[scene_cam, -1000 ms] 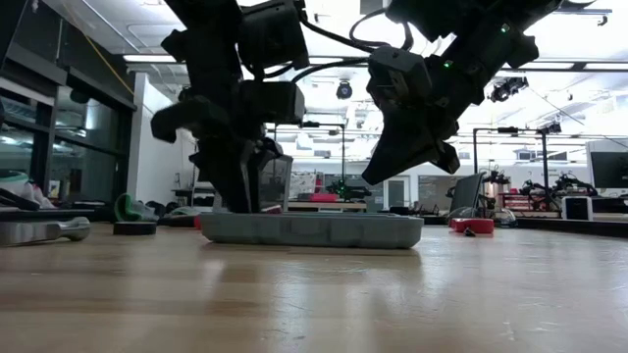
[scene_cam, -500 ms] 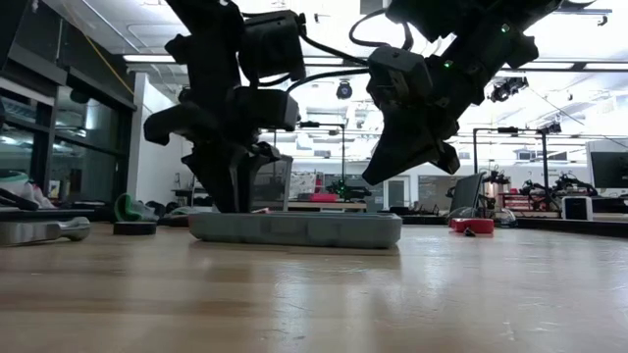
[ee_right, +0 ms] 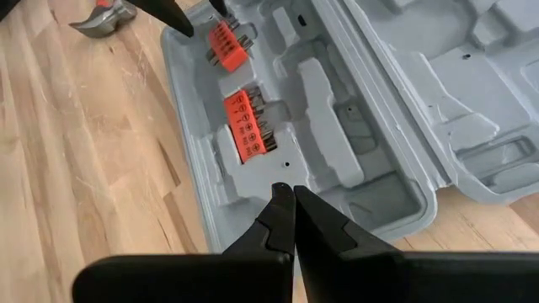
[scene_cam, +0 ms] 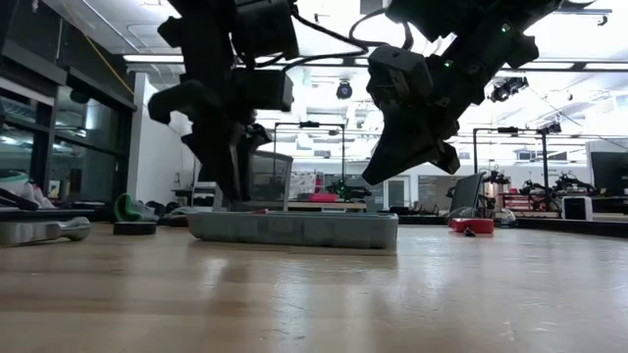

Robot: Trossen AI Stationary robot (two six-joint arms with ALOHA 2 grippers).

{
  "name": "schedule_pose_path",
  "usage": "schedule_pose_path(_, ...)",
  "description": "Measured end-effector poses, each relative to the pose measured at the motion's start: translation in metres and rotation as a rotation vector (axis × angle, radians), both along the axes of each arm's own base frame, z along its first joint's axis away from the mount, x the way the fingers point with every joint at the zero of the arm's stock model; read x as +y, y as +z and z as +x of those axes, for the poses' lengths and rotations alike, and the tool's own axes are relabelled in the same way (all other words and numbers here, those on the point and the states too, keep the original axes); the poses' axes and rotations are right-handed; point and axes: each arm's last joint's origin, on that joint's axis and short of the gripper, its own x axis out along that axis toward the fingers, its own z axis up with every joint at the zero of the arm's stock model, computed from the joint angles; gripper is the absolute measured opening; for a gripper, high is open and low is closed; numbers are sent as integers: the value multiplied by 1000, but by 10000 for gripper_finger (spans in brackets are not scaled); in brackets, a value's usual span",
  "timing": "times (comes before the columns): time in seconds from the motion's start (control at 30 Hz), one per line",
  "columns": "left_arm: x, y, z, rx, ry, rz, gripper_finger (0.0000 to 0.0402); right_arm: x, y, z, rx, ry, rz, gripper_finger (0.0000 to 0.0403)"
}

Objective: Prefit tool cases
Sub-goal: Put the screwdriver bit set into the gray prefit tool case

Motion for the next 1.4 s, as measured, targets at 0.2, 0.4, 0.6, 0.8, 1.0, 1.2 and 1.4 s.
schedule_pose_path(0.2,7,13,-19,-51,279,-34,87,0,0,0,-1,0,1,0)
schedule_pose_path(0.4,12,27,-60,-243,524,-82,38,1,2,2,-27,-1,16,0)
schedule_pose_path(0.6,12,8,-88,-226,666,-193,4,-1,9,10,-130,17,53,0)
schedule_pose_path(0.8,6,-15,-98,-183,735,-266,0,-15,1,16,-125,27,108,0)
schedule_pose_path(1.0,1,-20,-102,-156,765,-273,0,-17,-6,18,-103,36,127,0)
schedule_pose_path(1.2,-2,-21,-105,-131,802,-269,0,-17,-4,19,-124,48,138,0)
schedule_pose_path(1.4,-6,-22,-107,-119,803,-252,0,-16,-2,21,-160,50,152,0)
